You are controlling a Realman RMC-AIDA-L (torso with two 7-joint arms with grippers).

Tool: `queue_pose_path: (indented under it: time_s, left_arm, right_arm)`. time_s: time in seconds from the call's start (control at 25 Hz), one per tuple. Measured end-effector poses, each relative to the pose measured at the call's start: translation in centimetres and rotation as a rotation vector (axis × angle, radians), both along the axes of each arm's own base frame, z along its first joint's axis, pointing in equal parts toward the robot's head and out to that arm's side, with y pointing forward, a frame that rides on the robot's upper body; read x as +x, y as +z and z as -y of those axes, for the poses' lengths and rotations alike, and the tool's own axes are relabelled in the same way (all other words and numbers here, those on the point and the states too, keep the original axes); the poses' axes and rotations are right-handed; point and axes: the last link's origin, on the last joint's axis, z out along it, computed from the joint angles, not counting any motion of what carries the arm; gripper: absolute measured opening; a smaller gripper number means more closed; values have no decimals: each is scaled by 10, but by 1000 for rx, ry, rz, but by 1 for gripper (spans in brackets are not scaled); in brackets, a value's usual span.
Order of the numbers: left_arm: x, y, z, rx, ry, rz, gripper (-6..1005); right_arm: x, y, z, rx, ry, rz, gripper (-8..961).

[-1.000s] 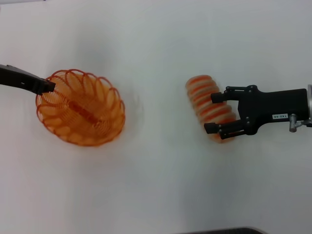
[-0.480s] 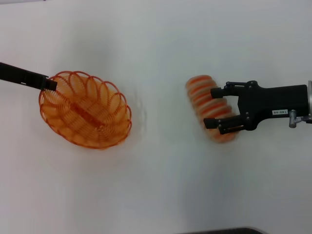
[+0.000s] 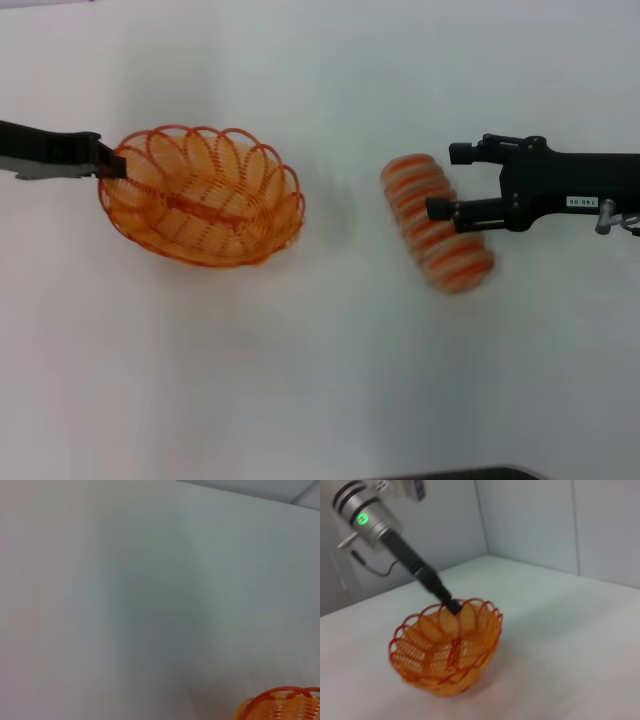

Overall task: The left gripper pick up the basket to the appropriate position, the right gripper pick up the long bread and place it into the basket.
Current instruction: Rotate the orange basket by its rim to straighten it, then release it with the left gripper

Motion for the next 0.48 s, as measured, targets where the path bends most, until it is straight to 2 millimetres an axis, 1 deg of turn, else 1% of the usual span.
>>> queue_pose_path:
  time_s: [0.24,0.48]
  left_arm:
    - [-7,-14,8,18,61,67,71]
    - [-15,-15,12,99,98,154,70]
  right_arm:
    - [3,4,-3,47,-32,-19,947]
    - [5,8,-5,75,-46,-29,946]
